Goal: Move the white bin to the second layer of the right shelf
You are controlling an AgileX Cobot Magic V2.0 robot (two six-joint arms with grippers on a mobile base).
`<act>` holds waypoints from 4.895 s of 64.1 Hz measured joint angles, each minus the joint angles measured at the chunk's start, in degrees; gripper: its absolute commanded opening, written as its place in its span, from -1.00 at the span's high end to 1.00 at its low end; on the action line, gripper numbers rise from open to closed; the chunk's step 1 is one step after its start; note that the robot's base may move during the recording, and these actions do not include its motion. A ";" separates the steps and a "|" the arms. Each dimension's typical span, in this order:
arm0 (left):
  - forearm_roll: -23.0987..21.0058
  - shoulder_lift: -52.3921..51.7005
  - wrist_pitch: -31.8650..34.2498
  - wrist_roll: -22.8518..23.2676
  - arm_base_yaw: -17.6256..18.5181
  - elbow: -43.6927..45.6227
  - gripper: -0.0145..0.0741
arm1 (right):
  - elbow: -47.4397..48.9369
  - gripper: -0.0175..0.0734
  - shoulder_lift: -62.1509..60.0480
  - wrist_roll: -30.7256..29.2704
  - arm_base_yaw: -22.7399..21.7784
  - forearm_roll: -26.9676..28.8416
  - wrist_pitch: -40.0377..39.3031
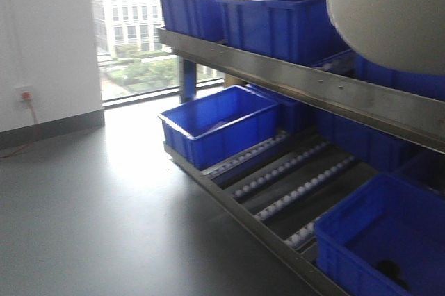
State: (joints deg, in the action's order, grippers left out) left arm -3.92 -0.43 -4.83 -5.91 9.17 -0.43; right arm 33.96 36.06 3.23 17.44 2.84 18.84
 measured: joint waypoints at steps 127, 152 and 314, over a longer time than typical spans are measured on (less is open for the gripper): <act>0.00 0.00 0.00 0.00 0.00 0.00 0.48 | 0.00 0.49 0.00 0.00 0.00 0.00 0.00; 0.00 0.00 0.00 0.00 0.00 0.00 0.48 | 0.00 0.49 0.00 0.00 0.00 0.00 0.00; 0.00 0.00 0.00 0.00 0.00 0.00 0.48 | 0.00 0.49 0.00 0.00 0.00 0.00 0.00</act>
State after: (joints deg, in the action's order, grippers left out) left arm -3.92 -0.43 -4.83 -5.91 9.17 -0.43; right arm 33.96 36.06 3.23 17.44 2.84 18.84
